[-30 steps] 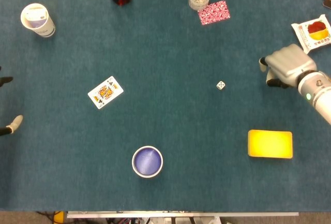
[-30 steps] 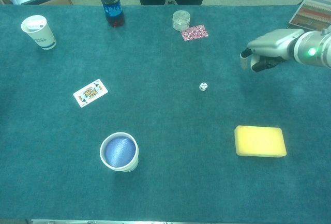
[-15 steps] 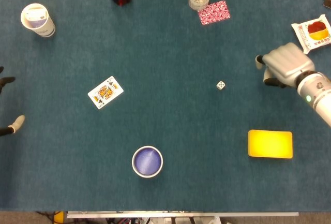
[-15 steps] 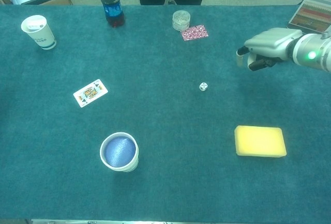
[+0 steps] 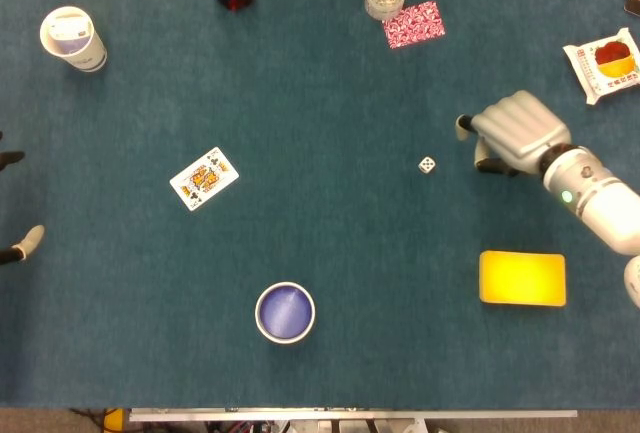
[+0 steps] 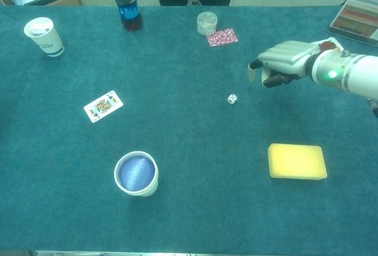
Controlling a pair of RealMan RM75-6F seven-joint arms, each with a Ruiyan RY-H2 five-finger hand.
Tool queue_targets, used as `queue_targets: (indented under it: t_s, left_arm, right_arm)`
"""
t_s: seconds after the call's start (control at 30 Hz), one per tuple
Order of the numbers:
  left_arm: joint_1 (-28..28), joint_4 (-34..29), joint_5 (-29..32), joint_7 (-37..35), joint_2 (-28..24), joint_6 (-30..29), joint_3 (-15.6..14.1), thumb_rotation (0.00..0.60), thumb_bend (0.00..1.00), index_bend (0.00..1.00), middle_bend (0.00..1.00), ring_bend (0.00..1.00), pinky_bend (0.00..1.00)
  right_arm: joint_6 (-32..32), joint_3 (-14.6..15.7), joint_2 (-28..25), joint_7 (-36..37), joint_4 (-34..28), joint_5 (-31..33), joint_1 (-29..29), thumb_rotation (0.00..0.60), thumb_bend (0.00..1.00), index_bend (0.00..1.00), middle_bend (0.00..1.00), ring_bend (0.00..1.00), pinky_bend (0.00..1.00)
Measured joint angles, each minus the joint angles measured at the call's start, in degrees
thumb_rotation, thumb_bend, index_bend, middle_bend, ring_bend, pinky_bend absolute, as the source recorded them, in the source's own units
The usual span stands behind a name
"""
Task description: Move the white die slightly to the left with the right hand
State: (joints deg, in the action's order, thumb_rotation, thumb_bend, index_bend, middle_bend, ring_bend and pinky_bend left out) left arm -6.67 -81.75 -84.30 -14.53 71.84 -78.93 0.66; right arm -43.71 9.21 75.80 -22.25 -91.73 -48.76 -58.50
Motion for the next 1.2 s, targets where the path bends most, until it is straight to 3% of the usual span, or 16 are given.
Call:
queue_targets:
  t_s: [0.57, 1.2]
  left_arm:
    - [0.45, 1.49, -0.33, -1.79, 0.42, -0.16, -0.35, 0.6, 0.21, 0.19, 0.07, 0.08, 0.36]
    - [1.07, 2.07, -0.14, -2.58, 0.7, -0.37, -0.52, 0.6, 0.21, 0.19, 0.07, 0.08, 0.36]
  right_arm:
    - [5.24, -3.37, 2.84, 3.57, 3.13, -3.67, 2.2, 0.272, 1.0, 0.33, 1.0, 1.0, 1.0]
    - [7.61, -4.76, 4.4, 4.42, 5.09, -5.19, 3.33, 0.282, 1.0, 0.33, 1.0, 1.0, 1.0]
